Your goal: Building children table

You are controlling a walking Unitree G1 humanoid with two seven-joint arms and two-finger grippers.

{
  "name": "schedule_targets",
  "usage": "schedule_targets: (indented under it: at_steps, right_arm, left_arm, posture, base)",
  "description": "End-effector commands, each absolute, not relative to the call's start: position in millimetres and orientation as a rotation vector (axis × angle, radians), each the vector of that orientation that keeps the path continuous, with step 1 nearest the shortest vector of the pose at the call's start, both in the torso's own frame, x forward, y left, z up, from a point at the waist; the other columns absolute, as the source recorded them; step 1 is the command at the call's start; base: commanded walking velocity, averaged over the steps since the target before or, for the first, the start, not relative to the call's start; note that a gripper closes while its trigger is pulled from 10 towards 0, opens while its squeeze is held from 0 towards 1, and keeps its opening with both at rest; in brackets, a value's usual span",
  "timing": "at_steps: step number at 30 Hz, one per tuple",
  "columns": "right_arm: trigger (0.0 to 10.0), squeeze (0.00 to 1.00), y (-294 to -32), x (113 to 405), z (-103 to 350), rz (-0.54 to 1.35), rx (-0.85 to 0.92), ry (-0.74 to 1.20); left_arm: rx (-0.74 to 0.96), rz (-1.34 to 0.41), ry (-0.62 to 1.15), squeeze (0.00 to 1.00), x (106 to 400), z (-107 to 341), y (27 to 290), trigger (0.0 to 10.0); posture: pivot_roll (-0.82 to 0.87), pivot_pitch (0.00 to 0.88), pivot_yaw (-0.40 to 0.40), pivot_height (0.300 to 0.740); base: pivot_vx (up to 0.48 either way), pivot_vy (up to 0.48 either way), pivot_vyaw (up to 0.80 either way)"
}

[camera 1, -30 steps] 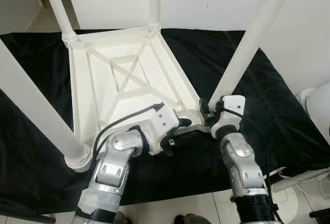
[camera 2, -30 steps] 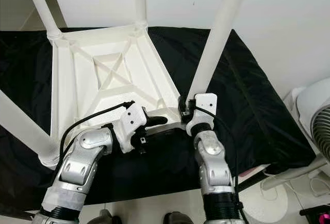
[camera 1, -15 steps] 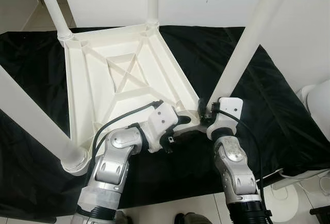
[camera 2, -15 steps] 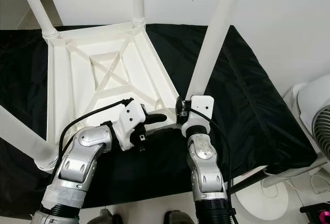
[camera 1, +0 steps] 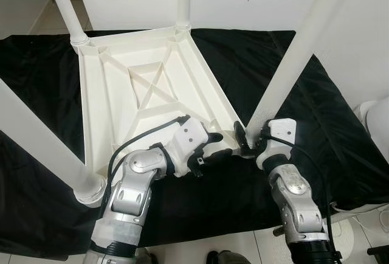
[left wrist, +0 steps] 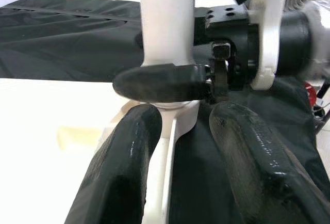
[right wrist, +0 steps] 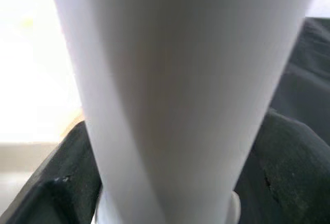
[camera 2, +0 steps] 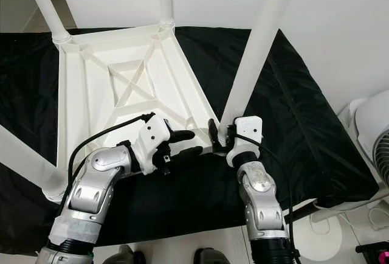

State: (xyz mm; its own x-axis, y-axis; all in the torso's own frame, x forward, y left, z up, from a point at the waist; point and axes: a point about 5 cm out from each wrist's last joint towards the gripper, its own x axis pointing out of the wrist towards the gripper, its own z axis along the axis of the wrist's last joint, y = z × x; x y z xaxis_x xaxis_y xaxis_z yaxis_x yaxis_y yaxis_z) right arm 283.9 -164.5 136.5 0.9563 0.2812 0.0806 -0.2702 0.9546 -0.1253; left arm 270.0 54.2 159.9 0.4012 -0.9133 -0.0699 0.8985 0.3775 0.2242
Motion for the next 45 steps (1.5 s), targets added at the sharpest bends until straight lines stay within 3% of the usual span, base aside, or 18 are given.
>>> schedule_targets:
  at_steps: [1, 7, 11, 12, 14, 15, 27, 28, 36, 45]
  right_arm:
    - [10.0, 0.0, -166, 285, 135, 0.339, -0.12, -0.099]
    - [10.0, 0.0, -165, 296, 146, 0.63, -0.215, -0.107]
    - [10.0, 0.0, -164, 301, 147, 0.696, -0.24, -0.094]
    - [2.2, 0.0, -165, 302, 146, 0.717, -0.252, -0.08]
    - [2.2, 0.0, -166, 303, 144, 0.729, -0.257, -0.071]
    - [0.0, 0.0, -167, 303, 142, 0.748, -0.259, -0.06]
    - [0.0, 0.0, -174, 299, 132, 0.77, -0.231, -0.024]
    - [10.0, 0.0, -172, 298, 132, 0.761, -0.222, -0.028]
    - [10.0, 0.0, -166, 297, 135, 0.66, -0.16, -0.066]
    - [10.0, 0.0, -149, 285, 140, 0.356, -0.134, -0.131]
  left_arm:
    - [0.227, -0.987, -0.077, 0.0, 278, 160, 58, 10.0]
    - [0.234, -0.984, -0.082, 0.0, 280, 162, 59, 10.0]
    - [0.235, -0.981, -0.085, 0.0, 280, 163, 59, 10.0]
    - [0.235, -0.979, -0.085, 0.0, 280, 163, 59, 10.0]
    - [0.235, -0.978, -0.086, 0.0, 280, 164, 59, 10.0]
    - [0.234, -0.976, -0.086, 0.0, 280, 164, 59, 10.0]
    - [0.232, -0.981, -0.083, 0.0, 278, 162, 59, 10.0]
    - [0.232, -0.983, -0.083, 0.0, 278, 162, 59, 10.0]
    - [0.232, -0.986, -0.081, 0.0, 279, 161, 58, 10.0]
    - [0.236, -0.989, -0.081, 0.0, 280, 161, 58, 10.0]
  posture:
    - [-0.1, 0.078, 0.018, 0.74]
    - [-0.09, 0.075, 0.021, 0.74]
    - [-0.09, 0.074, 0.019, 0.74]
    - [-0.09, 0.074, 0.017, 0.74]
    - [-0.09, 0.074, 0.017, 0.74]
    - [-0.09, 0.073, 0.016, 0.74]
    - [-0.09, 0.069, 0.016, 0.74]
    - [-0.09, 0.069, 0.016, 0.74]
    - [-0.1, 0.063, 0.017, 0.74]
    - [-0.11, 0.055, 0.012, 0.74]
  base:
    - [0.0, 0.0, 0.0]
    - [0.0, 0.0, 0.0]
    - [0.0, 0.0, 0.0]
    - [0.0, 0.0, 0.0]
    - [0.0, 0.0, 0.0]
    - [0.0, 0.0, 0.0]
    - [0.0, 0.0, 0.0]
    - [0.0, 0.0, 0.0]
    - [0.0, 0.0, 0.0]
    - [0.0, 0.0, 0.0]
